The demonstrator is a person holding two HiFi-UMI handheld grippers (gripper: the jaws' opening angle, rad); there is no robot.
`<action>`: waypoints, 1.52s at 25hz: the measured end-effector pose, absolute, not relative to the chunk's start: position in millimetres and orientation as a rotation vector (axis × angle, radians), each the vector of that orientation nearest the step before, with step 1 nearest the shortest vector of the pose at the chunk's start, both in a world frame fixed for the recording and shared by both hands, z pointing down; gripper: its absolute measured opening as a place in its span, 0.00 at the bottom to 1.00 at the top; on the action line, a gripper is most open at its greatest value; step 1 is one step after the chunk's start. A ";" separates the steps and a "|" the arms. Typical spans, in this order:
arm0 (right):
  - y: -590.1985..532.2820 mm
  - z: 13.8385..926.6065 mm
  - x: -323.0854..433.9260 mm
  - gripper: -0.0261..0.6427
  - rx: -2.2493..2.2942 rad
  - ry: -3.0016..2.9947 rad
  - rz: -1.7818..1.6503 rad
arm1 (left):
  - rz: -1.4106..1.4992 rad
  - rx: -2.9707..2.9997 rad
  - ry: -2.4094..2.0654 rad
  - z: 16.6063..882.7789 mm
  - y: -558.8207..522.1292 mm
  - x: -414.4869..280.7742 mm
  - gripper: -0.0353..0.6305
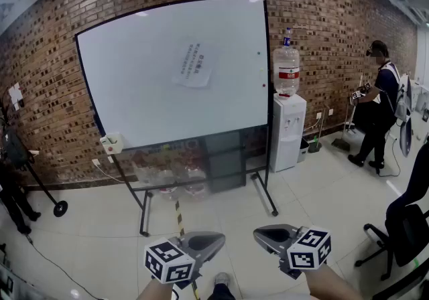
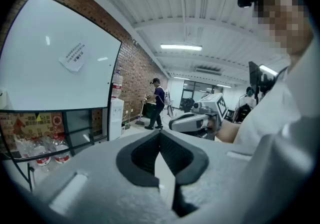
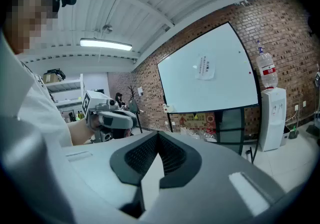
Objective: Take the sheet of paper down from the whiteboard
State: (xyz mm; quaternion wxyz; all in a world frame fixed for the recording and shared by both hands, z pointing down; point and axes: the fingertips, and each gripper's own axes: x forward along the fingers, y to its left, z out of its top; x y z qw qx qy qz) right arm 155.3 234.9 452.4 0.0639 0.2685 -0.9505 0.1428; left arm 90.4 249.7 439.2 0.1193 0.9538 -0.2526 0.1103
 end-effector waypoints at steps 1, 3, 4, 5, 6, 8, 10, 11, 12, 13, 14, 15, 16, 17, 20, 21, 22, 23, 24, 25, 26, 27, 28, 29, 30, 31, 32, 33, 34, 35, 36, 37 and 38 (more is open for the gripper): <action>228.7 452.8 151.5 0.04 0.809 -2.870 0.430 | 0.310 2.779 -0.743 439.8 241.3 86.0 0.05; 214.1 455.1 143.6 0.04 0.806 -2.868 0.434 | 0.290 2.764 -0.749 441.7 223.2 77.4 0.05; 204.7 457.4 139.6 0.04 0.804 -2.866 0.440 | 0.284 2.761 -0.750 443.6 212.8 73.2 0.05; 193.6 460.7 135.5 0.04 0.804 -2.863 0.447 | 0.283 2.760 -0.749 446.4 201.1 69.0 0.05; 180.9 465.1 131.5 0.04 0.806 -2.858 0.456 | 0.282 2.760 -0.746 450.2 187.7 64.8 0.05; 151.5 476.0 122.6 0.04 0.812 -2.841 0.472 | 0.276 2.755 -0.728 460.4 156.9 56.2 0.05; 115.5 484.9 110.8 0.04 0.816 -2.827 0.487 | 0.272 2.748 -0.707 470.8 119.9 45.9 0.05; 94.1 487.2 104.1 0.04 0.820 -2.822 0.496 | 0.274 2.745 -0.701 474.1 98.1 39.8 0.05; 70.2 488.0 96.8 0.04 0.824 -2.817 0.505 | 0.275 2.743 -0.701 475.3 74.0 32.8 0.05; 44.3 487.2 88.1 0.04 0.826 -2.814 0.513 | 0.276 2.741 -0.704 474.4 47.9 24.2 0.05; 17.1 485.3 77.7 0.04 0.825 -2.810 0.521 | 0.276 2.738 -0.708 472.1 20.6 13.8 0.05; -10.6 483.1 65.4 0.04 0.819 -2.806 0.527 | 0.275 2.732 -0.713 469.3 -7.3 1.2 0.05; -38.4 480.6 51.9 0.04 0.810 -2.801 0.529 | 0.274 2.726 -0.720 465.8 -35.9 -12.9 0.05; -66.0 477.5 38.3 0.04 0.800 -2.794 0.523 | 0.273 2.724 -0.728 461.2 -64.8 -27.7 0.05; -143.7 462.8 1.9 0.04 0.789 -2.785 0.477 | 0.277 2.736 -0.767 442.8 -146.9 -69.2 0.05; -165.7 456.5 -8.4 0.04 0.791 -2.789 0.463 | 0.282 2.745 -0.786 436.0 -170.8 -80.7 0.05; -184.6 450.7 -17.1 0.04 0.792 -2.794 0.454 | 0.284 2.755 -0.803 429.2 -192.3 -90.4 0.05; -200.8 446.0 -23.9 0.04 0.794 -2.798 0.448 | 0.280 2.764 -0.816 422.8 -211.6 -98.2 0.05; -215.5 442.8 -28.6 0.04 0.797 -2.800 0.442 | 0.270 2.772 -0.825 416.8 -229.7 -104.3 0.05; -229.3 440.8 -31.2 0.04 0.803 -2.797 0.435 | 0.253 2.777 -0.831 411.6 -246.9 -109.0 0.05; -242.5 439.6 -32.1 0.04 0.813 -2.792 0.427 | 0.233 2.778 -0.834 407.3 -263.0 -112.5 0.05; -255.0 438.6 -32.0 0.04 0.827 -2.787 0.421 | 0.213 2.777 -0.834 404.2 -277.1 -115.0 0.05; -266.4 437.1 -31.9 0.04 0.841 -2.785 0.417 | 0.197 2.774 -0.831 402.1 -288.5 -116.7 0.05; -276.5 435.2 -32.4 0.04 0.853 -2.788 0.414 | 0.186 2.771 -0.827 401.3 -297.2 -117.9 0.06; -284.8 433.3 -33.6 0.04 0.860 -2.794 0.410 | 0.179 2.767 -0.824 401.6 -303.6 -118.3 0.06; -291.2 431.8 -34.9 0.04 0.862 -2.800 0.403 | 0.174 2.761 -0.820 403.0 -308.4 -118.0 0.05; -296.6 431.0 -36.0 0.04 0.860 -2.801 0.389 | 0.170 2.755 -0.816 405.0 -312.8 -117.2 0.05; -302.2 430.5 -37.1 0.04 0.856 -2.800 0.370 | 0.169 2.747 -0.817 406.7 -318.0 -116.7 0.05; -308.5 429.5 -38.4 0.04 0.847 -2.801 0.349 | 0.170 2.741 -0.826 407.4 -324.7 -117.0 0.05; -315.4 427.8 -39.7 0.04 0.836 -2.805 0.332 | 0.174 2.737 -0.839 406.7 -332.3 -117.6 0.05; -323.3 424.9 -40.2 0.04 0.826 -2.813 0.318 | 0.180 2.738 -0.852 404.3 -340.5 -117.6 0.05; -332.1 420.8 -39.6 0.04 0.821 -2.823 0.304 | 0.189 2.746 -0.861 399.9 -348.7 -116.6 0.05; -341.6 415.7 -38.3 0.04 0.821 -2.834 0.290 | 0.199 2.759 -0.868 394.1 -356.5 -115.3 0.05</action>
